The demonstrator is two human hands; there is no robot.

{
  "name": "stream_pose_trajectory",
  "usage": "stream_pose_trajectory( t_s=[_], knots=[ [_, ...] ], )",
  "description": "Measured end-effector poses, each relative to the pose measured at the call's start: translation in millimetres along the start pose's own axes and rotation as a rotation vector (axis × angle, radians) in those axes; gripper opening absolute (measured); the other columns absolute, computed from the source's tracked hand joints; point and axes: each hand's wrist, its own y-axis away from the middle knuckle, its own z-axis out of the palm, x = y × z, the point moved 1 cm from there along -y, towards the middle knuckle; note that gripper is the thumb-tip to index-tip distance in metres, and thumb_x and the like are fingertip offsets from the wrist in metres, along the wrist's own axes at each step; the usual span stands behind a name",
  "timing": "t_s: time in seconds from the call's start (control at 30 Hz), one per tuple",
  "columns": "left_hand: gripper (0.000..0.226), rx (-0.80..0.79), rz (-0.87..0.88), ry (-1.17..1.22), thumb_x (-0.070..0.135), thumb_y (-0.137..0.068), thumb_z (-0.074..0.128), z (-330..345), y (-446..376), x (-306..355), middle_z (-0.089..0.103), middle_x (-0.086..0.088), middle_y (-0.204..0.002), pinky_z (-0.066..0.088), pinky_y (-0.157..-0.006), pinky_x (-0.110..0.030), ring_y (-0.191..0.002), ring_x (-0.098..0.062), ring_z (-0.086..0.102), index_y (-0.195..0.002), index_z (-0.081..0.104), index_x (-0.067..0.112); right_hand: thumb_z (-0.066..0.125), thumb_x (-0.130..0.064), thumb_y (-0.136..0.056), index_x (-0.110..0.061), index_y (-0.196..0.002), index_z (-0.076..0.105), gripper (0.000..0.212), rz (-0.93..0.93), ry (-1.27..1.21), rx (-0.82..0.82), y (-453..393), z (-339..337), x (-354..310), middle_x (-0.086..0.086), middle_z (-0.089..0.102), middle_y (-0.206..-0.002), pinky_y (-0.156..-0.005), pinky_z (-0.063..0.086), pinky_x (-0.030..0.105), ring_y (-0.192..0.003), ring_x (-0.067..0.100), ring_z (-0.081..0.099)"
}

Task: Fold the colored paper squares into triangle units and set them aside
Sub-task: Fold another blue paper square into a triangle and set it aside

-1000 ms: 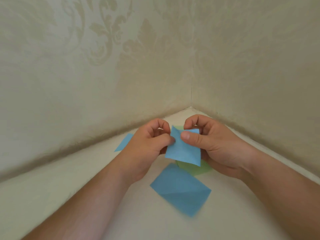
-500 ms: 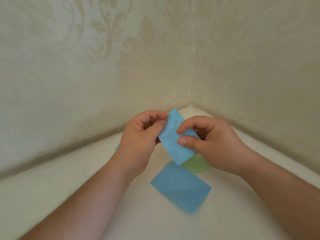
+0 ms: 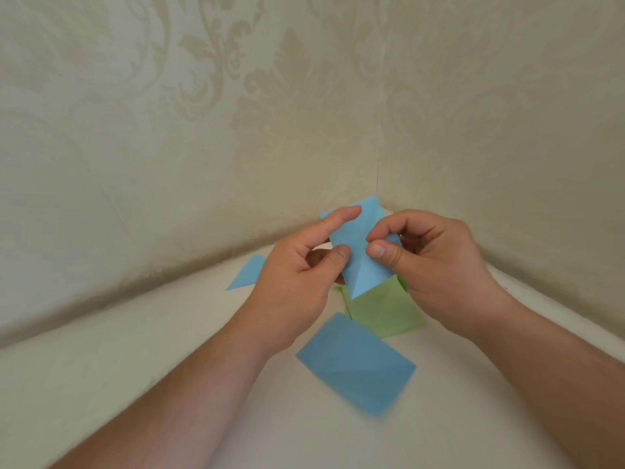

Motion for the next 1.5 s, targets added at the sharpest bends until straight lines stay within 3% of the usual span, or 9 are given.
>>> stream_pose_trajectory(
  t_s=[0.2,0.3,0.43,0.6,0.67,0.87,1.1,1.3,1.5],
  knots=[
    [0.031,0.016,0.021,0.028,0.001,-0.099,0.062,-3,-2,-1,0.064,0.006,-0.073,0.054,-0.071,-0.024,-0.072,-0.011,0.06,-0.111,0.075,0.026,0.078,-0.006,-0.087,-0.029,-0.079,0.076,0.024,-0.008,0.048,0.037,-1,-2,2,0.003,0.074,-0.083,-0.079,0.056,0.05,-0.078,0.018,0.064],
    [0.028,0.016,0.038,0.018,0.002,-0.093,0.071,-5,-3,0,0.064,0.0,-0.079,0.051,-0.071,-0.028,-0.073,-0.013,0.057,-0.104,0.078,0.028,0.079,-0.009,-0.087,-0.026,-0.082,0.076,0.017,0.01,0.088,0.041,-1,-3,2,0.012,0.072,-0.084,-0.076,0.055,0.054,-0.076,0.02,0.062],
    [0.027,0.022,0.054,-0.008,0.016,-0.085,0.071,-5,-3,-2,0.06,-0.026,-0.087,0.05,-0.072,-0.046,-0.076,-0.024,0.051,-0.102,0.079,0.035,0.08,-0.014,-0.087,-0.026,-0.083,0.076,0.013,-0.005,0.142,0.0,0,-3,2,0.009,0.069,-0.078,-0.066,0.049,0.037,-0.069,0.014,0.058],
    [0.03,0.127,0.02,0.014,0.006,-0.092,0.068,-9,-6,-4,0.067,-0.02,-0.09,0.054,-0.083,-0.047,-0.083,-0.025,0.057,-0.097,0.081,0.033,0.08,-0.023,-0.087,-0.031,-0.086,0.077,0.009,-0.017,0.233,-0.129,2,-6,3,0.016,0.057,-0.069,-0.059,0.045,0.04,-0.06,0.027,0.05],
    [0.035,0.139,-0.021,0.08,-0.003,-0.095,0.064,-12,-8,-3,0.073,-0.023,-0.101,0.057,-0.091,-0.051,-0.089,-0.024,0.066,-0.096,0.082,0.027,0.08,-0.02,-0.086,-0.036,-0.091,0.079,0.017,0.01,0.261,-0.165,3,-9,1,0.005,0.058,-0.068,-0.059,0.043,0.039,-0.06,0.023,0.052],
    [0.033,0.08,-0.175,0.312,-0.009,-0.096,0.058,-14,-8,1,0.078,-0.012,-0.105,0.059,-0.093,-0.038,-0.097,-0.025,0.073,-0.096,0.08,0.017,0.049,-0.003,-0.073,-0.053,-0.109,0.073,0.067,0.042,0.297,-0.25,2,-13,-4,0.01,0.072,-0.101,-0.081,0.054,0.068,-0.086,0.021,0.074],
    [0.032,0.031,-0.244,0.351,-0.011,-0.097,0.054,-8,-5,3,0.077,-0.012,-0.106,0.057,-0.096,-0.038,-0.097,-0.025,0.071,-0.103,0.076,0.012,0.082,-0.005,-0.082,-0.046,-0.098,0.076,0.044,-0.157,0.46,-0.197,4,-12,0,-0.021,0.074,-0.097,-0.074,0.055,0.02,-0.082,0.006,0.072],
    [0.034,0.007,-0.255,0.446,-0.014,-0.095,0.053,-7,-5,5,0.072,-0.014,-0.096,0.06,-0.09,-0.035,-0.091,-0.026,0.072,-0.1,0.075,0.011,0.085,-0.002,-0.08,-0.034,-0.097,0.079,0.037,-0.234,0.446,-0.128,2,-12,3,-0.011,0.075,-0.094,-0.072,0.057,0.03,-0.082,0.013,0.072],
    [0.034,0.002,-0.217,0.423,-0.01,-0.096,0.056,-8,-5,4,0.072,-0.012,-0.104,0.062,-0.087,-0.036,-0.099,-0.024,0.069,-0.093,0.078,0.015,0.08,-0.033,-0.074,-0.035,-0.088,0.077,0.015,-0.193,0.327,-0.076,-1,-11,4,-0.018,0.071,-0.084,-0.07,0.05,0.019,-0.077,0.01,0.067]
  ],
)
